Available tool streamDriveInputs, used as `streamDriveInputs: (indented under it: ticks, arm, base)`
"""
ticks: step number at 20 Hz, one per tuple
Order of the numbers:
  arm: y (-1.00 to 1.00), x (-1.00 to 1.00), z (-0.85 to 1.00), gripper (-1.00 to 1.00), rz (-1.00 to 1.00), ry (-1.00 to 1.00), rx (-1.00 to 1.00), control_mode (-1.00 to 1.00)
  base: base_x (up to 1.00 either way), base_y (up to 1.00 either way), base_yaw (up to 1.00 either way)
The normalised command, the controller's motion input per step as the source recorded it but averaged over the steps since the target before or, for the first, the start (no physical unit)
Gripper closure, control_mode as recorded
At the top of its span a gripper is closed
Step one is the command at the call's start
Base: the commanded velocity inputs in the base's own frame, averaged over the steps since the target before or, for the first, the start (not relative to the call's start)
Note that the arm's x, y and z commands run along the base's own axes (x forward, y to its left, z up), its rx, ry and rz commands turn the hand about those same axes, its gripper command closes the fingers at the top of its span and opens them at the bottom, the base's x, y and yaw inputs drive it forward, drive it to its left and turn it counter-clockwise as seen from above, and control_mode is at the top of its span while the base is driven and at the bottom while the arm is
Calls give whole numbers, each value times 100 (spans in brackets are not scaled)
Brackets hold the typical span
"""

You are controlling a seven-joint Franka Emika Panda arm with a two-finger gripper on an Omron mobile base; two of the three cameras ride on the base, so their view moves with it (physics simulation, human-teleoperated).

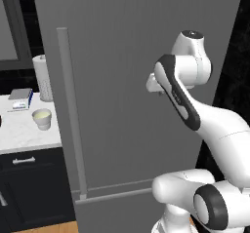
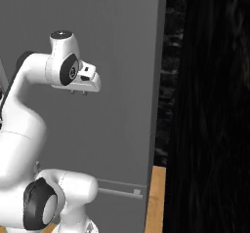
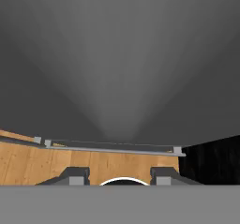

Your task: Grab a lemon wedge from the fridge and one ice cube from the ice bowl, and put them in the glass of lemonade.

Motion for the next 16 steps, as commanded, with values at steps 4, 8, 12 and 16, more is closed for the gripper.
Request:
streamDriveInputs:
  ticks: [4,8,12,16]
  arm:
    - [-22,-50,-3,-100,-7,-2,7,-100]
    - [-16,-94,-34,-100,-14,0,14,-100]
    - [4,-79,-55,-100,-3,0,-2,-100]
    - [0,-22,-13,-100,1,4,-1,-100]
  base:
    - [0,0,0]
    - [0,0,0]
    - [0,0,0]
    - [0,0,0]
